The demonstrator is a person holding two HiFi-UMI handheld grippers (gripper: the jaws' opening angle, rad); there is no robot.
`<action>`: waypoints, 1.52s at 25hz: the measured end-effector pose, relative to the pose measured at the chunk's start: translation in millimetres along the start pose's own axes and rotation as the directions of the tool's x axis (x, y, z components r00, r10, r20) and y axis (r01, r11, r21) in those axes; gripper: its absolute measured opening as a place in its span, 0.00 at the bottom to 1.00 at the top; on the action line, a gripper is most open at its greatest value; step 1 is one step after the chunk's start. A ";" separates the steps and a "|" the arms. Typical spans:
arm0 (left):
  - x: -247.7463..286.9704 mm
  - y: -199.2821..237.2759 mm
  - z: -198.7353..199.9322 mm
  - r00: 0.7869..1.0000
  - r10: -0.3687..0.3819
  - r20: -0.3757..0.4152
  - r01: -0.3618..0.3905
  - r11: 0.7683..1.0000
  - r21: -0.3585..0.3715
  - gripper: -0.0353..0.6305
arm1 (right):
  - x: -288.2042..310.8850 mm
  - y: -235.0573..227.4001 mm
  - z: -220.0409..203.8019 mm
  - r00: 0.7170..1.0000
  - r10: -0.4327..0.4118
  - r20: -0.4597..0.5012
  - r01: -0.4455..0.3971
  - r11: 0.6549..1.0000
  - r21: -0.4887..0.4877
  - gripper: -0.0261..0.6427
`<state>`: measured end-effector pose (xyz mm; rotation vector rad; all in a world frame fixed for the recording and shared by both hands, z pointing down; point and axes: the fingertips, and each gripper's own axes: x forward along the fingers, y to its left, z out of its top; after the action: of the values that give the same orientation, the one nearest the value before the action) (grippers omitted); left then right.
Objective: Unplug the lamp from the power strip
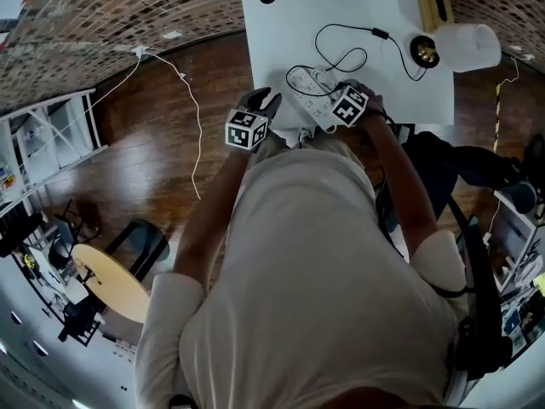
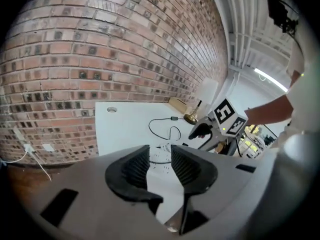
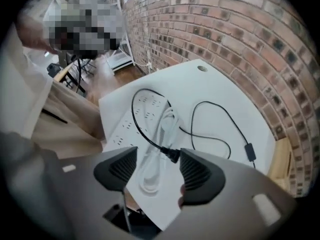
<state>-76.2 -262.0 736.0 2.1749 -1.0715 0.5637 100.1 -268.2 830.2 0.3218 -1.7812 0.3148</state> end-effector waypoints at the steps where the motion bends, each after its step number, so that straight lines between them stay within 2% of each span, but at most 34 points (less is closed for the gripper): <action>1: -4.4 -2.0 5.6 1.000 0.009 0.024 -0.009 1.000 -0.021 0.24 | -7.1 4.6 4.0 0.999 0.021 0.045 -0.021 1.000 0.011 0.47; 3: -14.7 -6.8 16.3 0.997 0.020 0.068 -0.016 0.998 -0.061 0.23 | -29.5 9.3 15.8 0.984 0.024 0.179 -0.032 0.999 0.042 0.49; 5: -24.5 -11.8 25.3 0.994 0.028 0.102 -0.019 0.996 -0.087 0.23 | -58.4 5.1 26.5 0.938 -0.015 0.345 -0.034 0.990 0.135 0.48; 8: -39.1 -21.3 39.5 0.986 0.022 0.165 -0.006 0.996 -0.094 0.18 | -104.1 -11.6 29.9 0.838 -0.129 0.531 -0.055 0.947 0.317 0.39; 10: -49.7 -27.6 51.0 0.977 0.005 0.212 0.014 0.996 -0.088 0.13 | -134.8 -22.1 30.6 0.761 -0.201 0.616 -0.100 0.903 0.418 0.35; 11: -54.9 -31.4 57.0 0.973 -0.013 0.231 0.034 0.996 -0.085 0.06 | -151.3 -26.7 32.1 0.720 -0.235 0.653 -0.126 0.881 0.457 0.31; 12: -60.0 -36.4 63.6 0.967 -0.040 0.250 0.063 0.994 -0.085 0.06 | -167.9 -30.2 34.7 0.681 -0.262 0.684 -0.153 0.862 0.483 0.27; 14: -72.7 -48.7 81.1 0.947 -0.108 0.303 0.140 0.986 -0.087 0.06 | -198.7 -31.2 44.5 0.621 -0.279 0.732 -0.201 0.847 0.493 0.16; 16: -90.1 -62.2 103.0 0.915 -0.168 0.367 0.208 0.975 -0.074 0.06 | -225.2 -26.6 60.5 0.579 -0.259 0.773 -0.245 0.849 0.468 0.05; 19: -115.9 -79.9 134.9 0.878 -0.234 0.417 0.279 0.959 -0.049 0.05 | -261.3 -18.0 91.4 0.519 -0.222 0.825 -0.275 0.871 0.407 0.04; 23: -143.8 -96.1 166.6 0.863 -0.280 0.420 0.291 0.956 0.040 0.06 | -304.8 -7.5 126.0 0.441 -0.202 0.875 -0.293 0.888 0.353 0.04; 26: -171.7 -100.7 179.3 0.851 -0.314 0.420 0.286 0.949 0.130 0.06 | -321.4 5.4 150.7 0.401 -0.190 0.896 -0.325 0.885 0.333 0.04; 28: -186.7 -100.0 180.2 0.847 -0.331 0.416 0.280 0.943 0.182 0.06 | -326.1 14.7 163.6 0.384 -0.179 0.906 -0.340 0.885 0.319 0.04; 31: -210.7 -102.9 168.0 0.834 -0.375 0.405 0.309 0.925 0.220 0.06 | -328.0 33.9 169.1 0.399 -0.203 0.894 -0.337 0.875 0.349 0.04; 35: -238.1 -94.6 164.0 0.801 -0.416 0.430 0.336 0.908 0.251 0.06 | -326.1 46.2 186.7 0.392 -0.235 0.889 -0.361 0.850 0.384 0.03; 36: -238.8 -92.2 160.3 0.799 -0.420 0.430 0.342 0.906 0.249 0.06 | -324.6 51.7 189.2 0.396 -0.230 0.889 -0.371 0.845 0.385 0.04; 38: -232.7 -82.8 146.7 0.810 -0.408 0.420 0.342 0.912 0.226 0.06 | -320.1 60.5 192.4 0.411 -0.214 0.886 -0.389 0.838 0.383 0.04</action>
<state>-129.0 -202.0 460.0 2.6352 -0.7966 -0.0750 -23.7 -269.4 472.6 0.9651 -2.8191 0.8741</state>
